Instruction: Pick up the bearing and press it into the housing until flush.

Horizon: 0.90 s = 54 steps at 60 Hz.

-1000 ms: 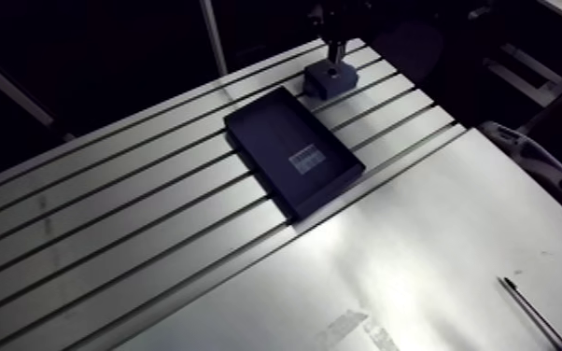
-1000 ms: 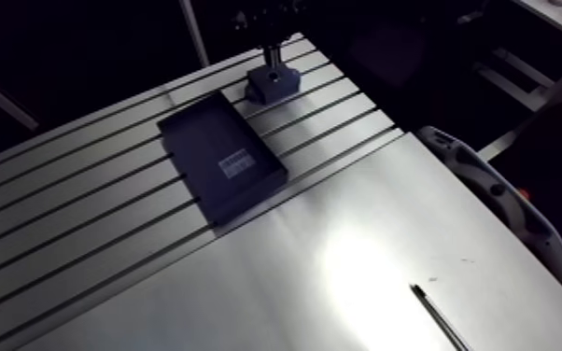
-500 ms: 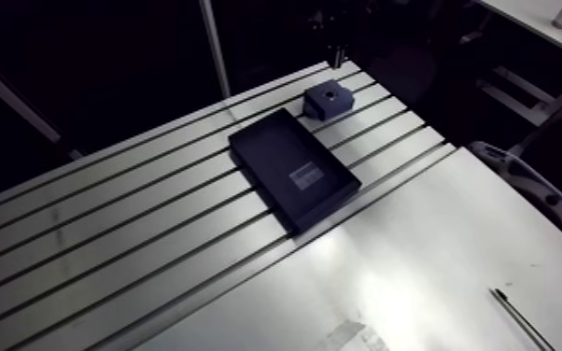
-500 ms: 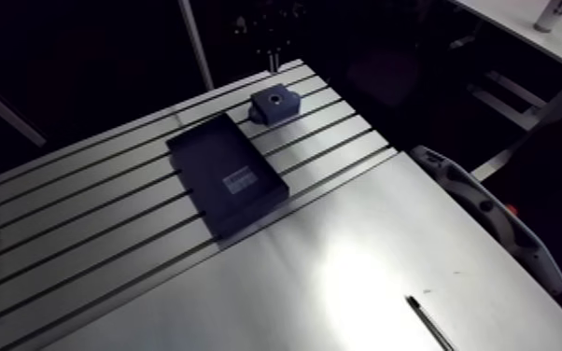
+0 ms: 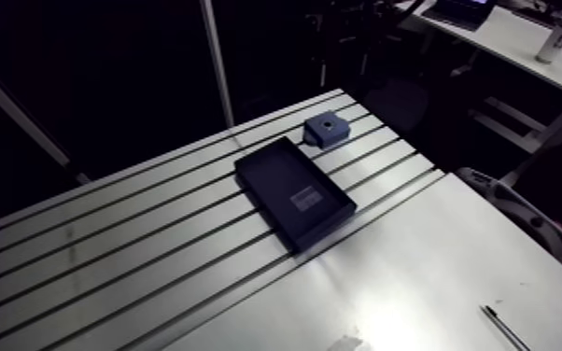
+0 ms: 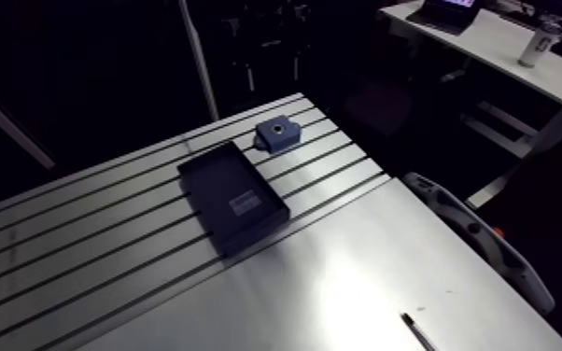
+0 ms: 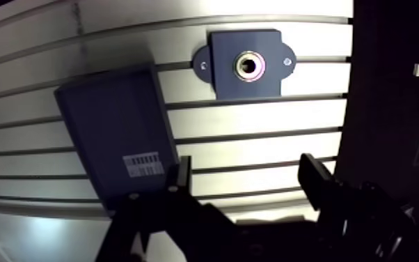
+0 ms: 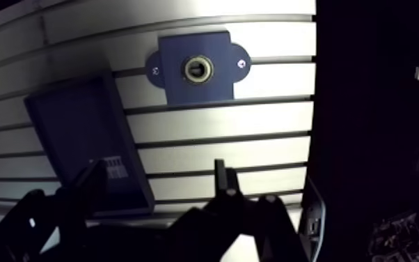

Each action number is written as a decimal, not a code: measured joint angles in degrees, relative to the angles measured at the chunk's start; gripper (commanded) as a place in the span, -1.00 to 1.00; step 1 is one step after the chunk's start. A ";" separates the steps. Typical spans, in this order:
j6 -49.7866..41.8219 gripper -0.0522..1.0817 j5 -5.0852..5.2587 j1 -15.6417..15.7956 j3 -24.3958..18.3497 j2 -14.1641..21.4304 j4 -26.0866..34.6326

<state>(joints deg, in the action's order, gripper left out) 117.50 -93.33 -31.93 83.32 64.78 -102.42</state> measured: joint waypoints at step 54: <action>-10.55 -0.90 -0.31 8.71 -0.63 9.58 7.88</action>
<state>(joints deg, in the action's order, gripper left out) 106.95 -93.64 -23.22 82.69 74.37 -94.53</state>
